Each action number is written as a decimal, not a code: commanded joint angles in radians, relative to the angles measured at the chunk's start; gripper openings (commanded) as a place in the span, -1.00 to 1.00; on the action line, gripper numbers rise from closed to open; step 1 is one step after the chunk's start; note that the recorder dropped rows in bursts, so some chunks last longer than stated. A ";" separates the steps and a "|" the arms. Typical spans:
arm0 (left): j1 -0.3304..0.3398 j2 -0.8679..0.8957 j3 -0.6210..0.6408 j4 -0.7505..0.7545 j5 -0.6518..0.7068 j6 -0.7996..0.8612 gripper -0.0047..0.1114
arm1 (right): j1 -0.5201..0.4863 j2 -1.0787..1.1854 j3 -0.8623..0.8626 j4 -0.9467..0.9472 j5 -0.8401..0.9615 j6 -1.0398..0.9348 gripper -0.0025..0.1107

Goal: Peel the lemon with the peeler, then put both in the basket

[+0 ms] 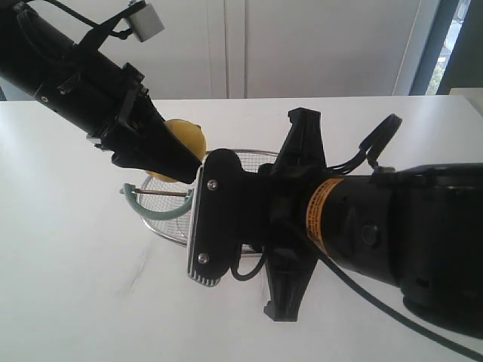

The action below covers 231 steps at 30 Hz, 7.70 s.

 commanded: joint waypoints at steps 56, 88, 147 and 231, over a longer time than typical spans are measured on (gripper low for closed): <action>0.005 -0.005 -0.004 -0.035 0.029 -0.009 -0.92 | -0.037 -0.006 0.000 -0.093 0.059 0.029 -0.96; 0.005 -0.005 -0.004 -0.035 0.026 -0.009 -0.92 | 0.040 -0.040 0.000 -0.067 0.058 0.027 -0.96; 0.005 -0.005 -0.004 -0.047 0.045 -0.009 -0.92 | -0.014 0.037 0.024 -0.116 0.016 0.031 -0.96; 0.005 -0.005 -0.004 -0.025 0.033 -0.009 -0.92 | 0.094 -0.104 0.062 -0.126 0.164 0.031 -0.96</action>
